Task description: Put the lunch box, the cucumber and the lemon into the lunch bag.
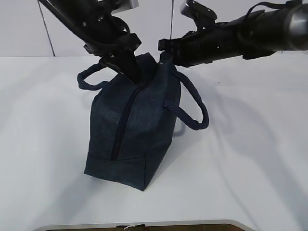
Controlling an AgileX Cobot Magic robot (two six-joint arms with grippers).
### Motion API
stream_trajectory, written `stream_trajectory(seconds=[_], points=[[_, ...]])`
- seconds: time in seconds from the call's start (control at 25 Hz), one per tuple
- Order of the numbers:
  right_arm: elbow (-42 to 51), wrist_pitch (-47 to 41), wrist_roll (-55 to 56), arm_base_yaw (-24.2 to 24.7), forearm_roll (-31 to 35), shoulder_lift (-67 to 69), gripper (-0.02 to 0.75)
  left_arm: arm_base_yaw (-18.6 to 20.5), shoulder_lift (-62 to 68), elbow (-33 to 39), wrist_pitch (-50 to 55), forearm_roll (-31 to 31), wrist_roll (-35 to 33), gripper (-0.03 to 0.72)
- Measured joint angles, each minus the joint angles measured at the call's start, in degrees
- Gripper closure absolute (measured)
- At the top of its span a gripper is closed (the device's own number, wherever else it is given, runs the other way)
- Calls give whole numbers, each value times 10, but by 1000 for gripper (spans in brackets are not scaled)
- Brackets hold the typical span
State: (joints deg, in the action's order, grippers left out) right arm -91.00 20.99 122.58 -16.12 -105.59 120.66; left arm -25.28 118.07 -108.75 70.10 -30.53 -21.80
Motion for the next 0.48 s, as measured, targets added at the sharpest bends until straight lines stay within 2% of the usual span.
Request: stream_trajectory(seconds=[0.48], points=[[0, -26, -33, 0, 4, 25, 733, 0, -5, 0, -6, 5, 0, 703]])
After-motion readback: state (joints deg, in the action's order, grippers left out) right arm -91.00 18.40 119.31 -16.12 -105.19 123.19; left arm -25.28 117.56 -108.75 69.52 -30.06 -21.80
